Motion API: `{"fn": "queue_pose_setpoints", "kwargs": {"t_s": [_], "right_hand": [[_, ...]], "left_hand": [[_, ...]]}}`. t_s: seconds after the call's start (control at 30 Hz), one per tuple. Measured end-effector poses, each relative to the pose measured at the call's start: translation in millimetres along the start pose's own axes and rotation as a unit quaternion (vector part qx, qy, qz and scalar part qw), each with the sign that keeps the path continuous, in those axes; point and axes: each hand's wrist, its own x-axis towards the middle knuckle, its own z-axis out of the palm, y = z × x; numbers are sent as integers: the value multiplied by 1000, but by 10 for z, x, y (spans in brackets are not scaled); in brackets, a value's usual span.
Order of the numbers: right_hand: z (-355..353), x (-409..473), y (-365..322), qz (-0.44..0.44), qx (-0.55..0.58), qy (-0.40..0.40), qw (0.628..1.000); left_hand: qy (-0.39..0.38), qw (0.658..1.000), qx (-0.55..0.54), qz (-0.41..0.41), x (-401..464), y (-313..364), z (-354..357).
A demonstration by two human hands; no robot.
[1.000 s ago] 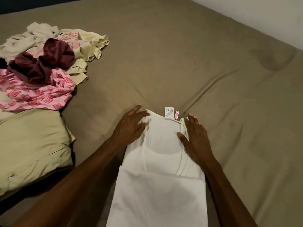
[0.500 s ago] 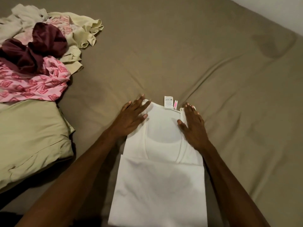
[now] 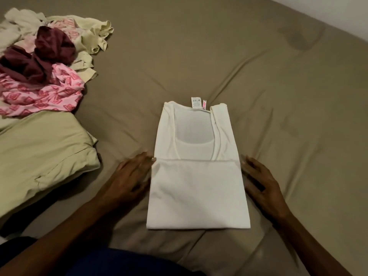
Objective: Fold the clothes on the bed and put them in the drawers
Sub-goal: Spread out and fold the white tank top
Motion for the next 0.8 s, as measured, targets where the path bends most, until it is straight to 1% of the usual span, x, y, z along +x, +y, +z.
{"fn": "queue_pose_setpoints", "kwargs": {"t_s": [0.1, 0.17, 0.2, 0.27, 0.33, 0.37, 0.43, 0.47, 0.5, 0.53, 0.57, 0.63, 0.67, 0.7, 0.73, 0.77, 0.8], "right_hand": [[-18, -76, -26, -37, -5, -48, 998], [-14, 6, -41, -97, -39, -57, 993], [-19, 31, -38, -141, -70, -60, 986], [4, 37, 7, -203, -160, -77, 963], [16, 1, 38, -201, -228, -96, 948], [-7, 26, 34, -196, -226, -107, 948], [-72, 131, -36, -185, -168, -135, 959], [-103, 200, -127, -185, -129, -147, 963], [-129, 288, -206, -171, -67, -151, 971], [-163, 413, -355, -139, 21, -138, 980], [-177, 536, -508, -82, 126, -111, 982], [-136, 939, -706, 34, 268, -33, 962], [-97, 1161, -716, 101, 315, -9, 944], [-54, 1386, -696, 157, 359, 3, 920], [-2, 1558, -664, 201, 394, 5, 897], [25, 1710, -623, 238, 402, 4, 884], [48, 1782, -601, 272, 390, -2, 880]], "left_hand": [[-19, 993, 27, 109, 64, 20, 22], [-23, 986, 61, 152, 63, 19, 82], [-24, 982, 72, 171, 44, 30, 103], [-32, 978, 71, 195, 28, 62, 129], [-39, 979, 40, 195, 63, 61, 147], [-32, 982, 11, 185, 96, 67, 116], [-22, 987, -100, 122, 156, 112, 19], [-11, 982, -175, 67, 199, 161, -57], [3, 968, -250, 5, 284, 211, -140], [10, 951, -305, -51, 448, 225, -223], [16, 937, -336, -98, 656, 206, -263], [34, 909, -378, -175, 1137, 96, -350], [36, 885, -410, -219, 1369, 67, -394], [30, 853, -446, -270, 1585, 33, -427], [18, 815, -485, -316, 1738, 27, -427], [2, 787, -509, -349, 1867, 5, -391], [-17, 771, -515, -374, 1919, 3, -338]]}}
